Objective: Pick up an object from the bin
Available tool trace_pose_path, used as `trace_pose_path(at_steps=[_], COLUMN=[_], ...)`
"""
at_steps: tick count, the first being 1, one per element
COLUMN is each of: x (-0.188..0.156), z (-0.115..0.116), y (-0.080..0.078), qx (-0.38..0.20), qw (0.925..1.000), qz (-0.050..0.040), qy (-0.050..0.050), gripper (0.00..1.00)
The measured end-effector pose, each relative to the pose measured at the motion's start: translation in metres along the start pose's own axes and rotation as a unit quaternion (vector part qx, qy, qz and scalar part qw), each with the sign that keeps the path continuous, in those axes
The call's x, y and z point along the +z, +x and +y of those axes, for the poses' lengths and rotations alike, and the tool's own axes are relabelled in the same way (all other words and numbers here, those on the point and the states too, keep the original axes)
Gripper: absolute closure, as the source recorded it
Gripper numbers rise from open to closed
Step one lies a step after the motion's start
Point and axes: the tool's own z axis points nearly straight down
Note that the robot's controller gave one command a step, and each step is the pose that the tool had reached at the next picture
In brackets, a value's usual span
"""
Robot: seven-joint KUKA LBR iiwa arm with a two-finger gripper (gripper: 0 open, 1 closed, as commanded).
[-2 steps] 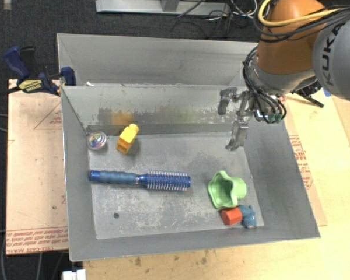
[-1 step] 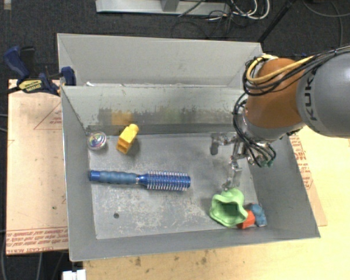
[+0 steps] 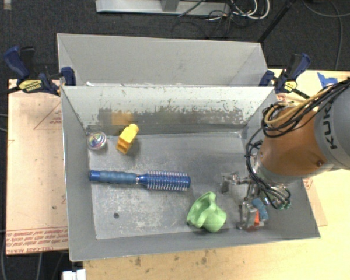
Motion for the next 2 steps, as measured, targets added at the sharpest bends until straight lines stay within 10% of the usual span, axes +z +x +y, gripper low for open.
trace_pose_path(at_steps=[1,2], x=[-0.025,0.004], z=[0.097,0.128], y=[-0.012,-0.027], qx=[-0.145,-0.412], qw=[0.9894,0.911], qz=[-0.0048,-0.004], qy=[0.001,0.002], gripper=[0.0,0.0])
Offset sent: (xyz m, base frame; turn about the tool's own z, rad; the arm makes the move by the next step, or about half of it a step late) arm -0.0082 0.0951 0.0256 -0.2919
